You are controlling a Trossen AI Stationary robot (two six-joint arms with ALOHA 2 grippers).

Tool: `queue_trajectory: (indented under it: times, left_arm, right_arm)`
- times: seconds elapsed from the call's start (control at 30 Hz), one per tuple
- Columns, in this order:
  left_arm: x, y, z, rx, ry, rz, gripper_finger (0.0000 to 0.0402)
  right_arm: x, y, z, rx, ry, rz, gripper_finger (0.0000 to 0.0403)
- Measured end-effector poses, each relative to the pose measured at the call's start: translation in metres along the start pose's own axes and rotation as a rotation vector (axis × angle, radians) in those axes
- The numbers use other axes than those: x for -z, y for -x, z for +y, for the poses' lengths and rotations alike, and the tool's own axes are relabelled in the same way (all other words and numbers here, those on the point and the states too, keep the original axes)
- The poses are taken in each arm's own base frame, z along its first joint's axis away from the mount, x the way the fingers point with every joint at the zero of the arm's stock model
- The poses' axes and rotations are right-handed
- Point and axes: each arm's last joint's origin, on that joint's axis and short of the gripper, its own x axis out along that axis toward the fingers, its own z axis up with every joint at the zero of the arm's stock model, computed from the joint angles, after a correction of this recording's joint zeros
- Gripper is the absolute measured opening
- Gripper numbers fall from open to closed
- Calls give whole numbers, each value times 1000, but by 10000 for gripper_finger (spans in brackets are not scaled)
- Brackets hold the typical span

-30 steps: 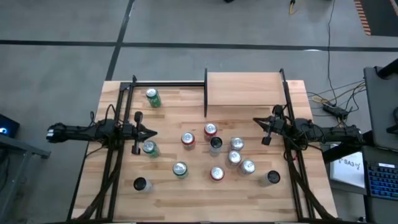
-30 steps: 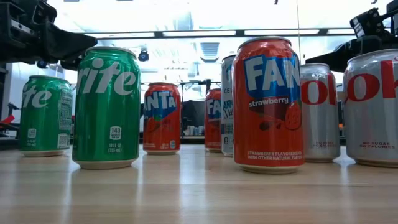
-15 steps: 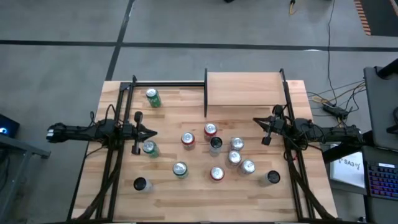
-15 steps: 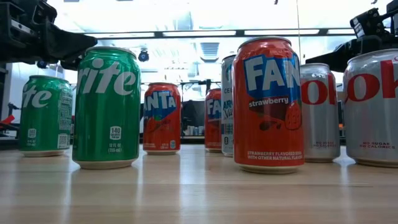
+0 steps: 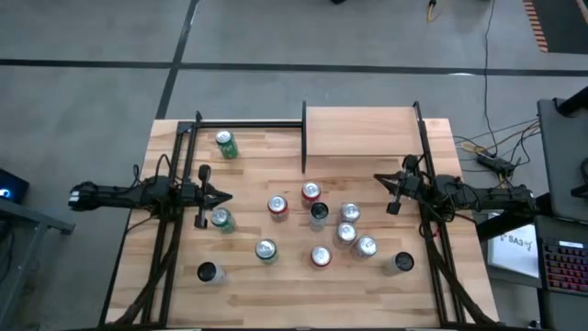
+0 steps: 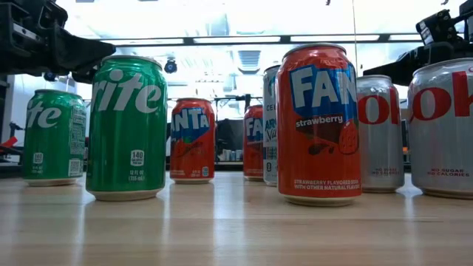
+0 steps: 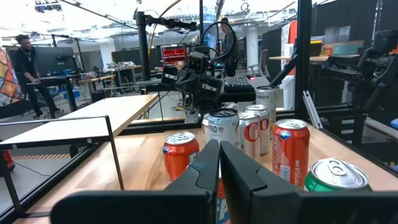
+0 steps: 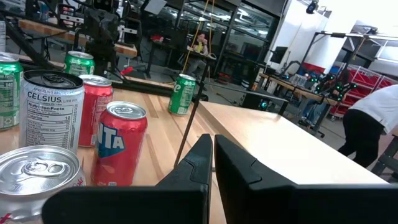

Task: Place canned beverage on shelf

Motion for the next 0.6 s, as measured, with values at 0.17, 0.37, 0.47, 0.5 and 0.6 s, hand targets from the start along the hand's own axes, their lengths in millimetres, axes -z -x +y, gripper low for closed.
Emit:
queue_trajectory:
  times: [0.17,0.37,0.47,0.5,0.6]
  left_arm:
    - [0,0,0,0,0,0,0]
    - [0,0,0,0,0,0,0]
    - [1,0,0,0,-26,10,0]
    - [3,0,0,3,-50,30,0]
    - [8,0,-1,10,-81,81,0]
  right_arm:
    - [0,0,0,0,0,0,9]
    - [0,0,0,0,0,0,9]
    - [0,0,0,0,0,0,9]
    - [0,0,0,0,0,0,9]
    - [0,0,0,0,-14,0,9]
